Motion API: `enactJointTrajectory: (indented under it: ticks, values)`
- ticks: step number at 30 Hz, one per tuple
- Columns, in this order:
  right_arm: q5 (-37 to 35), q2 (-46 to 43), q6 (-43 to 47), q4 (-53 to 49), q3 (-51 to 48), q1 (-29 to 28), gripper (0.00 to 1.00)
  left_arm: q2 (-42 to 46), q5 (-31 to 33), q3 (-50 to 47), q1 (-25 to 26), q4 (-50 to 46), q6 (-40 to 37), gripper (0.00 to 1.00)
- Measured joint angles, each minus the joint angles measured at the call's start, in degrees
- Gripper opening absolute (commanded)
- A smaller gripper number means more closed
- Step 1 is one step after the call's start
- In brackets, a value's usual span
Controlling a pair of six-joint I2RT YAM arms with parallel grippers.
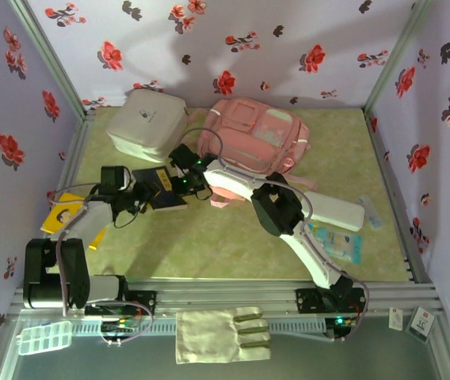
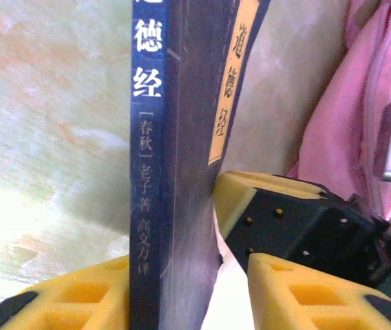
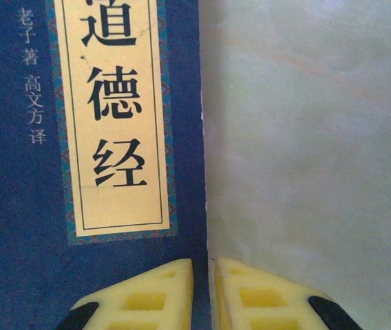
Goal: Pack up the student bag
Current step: Pick up the book from the middle-left of the table, then pass the book.
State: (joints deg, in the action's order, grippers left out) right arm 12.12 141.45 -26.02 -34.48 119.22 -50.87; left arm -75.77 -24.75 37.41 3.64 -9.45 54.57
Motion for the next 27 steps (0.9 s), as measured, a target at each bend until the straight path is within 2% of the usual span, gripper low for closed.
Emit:
enactJointTrajectory:
  ticks: [7,9,11,13,17,24,27]
  values:
    - [0.5,-1.6,-0.2,2.3,-2.9,0.1,0.22,-1.5,0.1,0.0,0.1,0.5,0.9,0.11]
    - [0.5,-2.3,-0.4,2.2,-4.0,0.2,0.28,-0.8,0.3,0.0,0.1,-0.1,0.7,0.06]
    - [0.6,-3.7,-1.0,2.3,-6.0,0.7,0.4,0.7,0.7,0.6,0.2,-2.2,0.1,0.01]
    - [0.6,-6.1,-2.0,2.6,-8.8,1.1,0.51,2.7,0.8,2.1,0.2,-4.7,-0.9,0.0]
    - [2.6,-13.4,-4.3,4.5,-13.8,3.3,0.65,8.1,0.2,6.0,0.2,-9.2,-3.5,0.0]
    - [6.9,-29.2,-11.3,17.7,-22.7,8.0,0.84,12.5,-7.4,12.7,1.2,-12.6,-6.7,0.0]
    - [8.8,-33.0,-15.6,25.0,-26.6,9.8,0.86,12.0,-11.0,15.6,2.5,-12.6,-6.7,0.0]
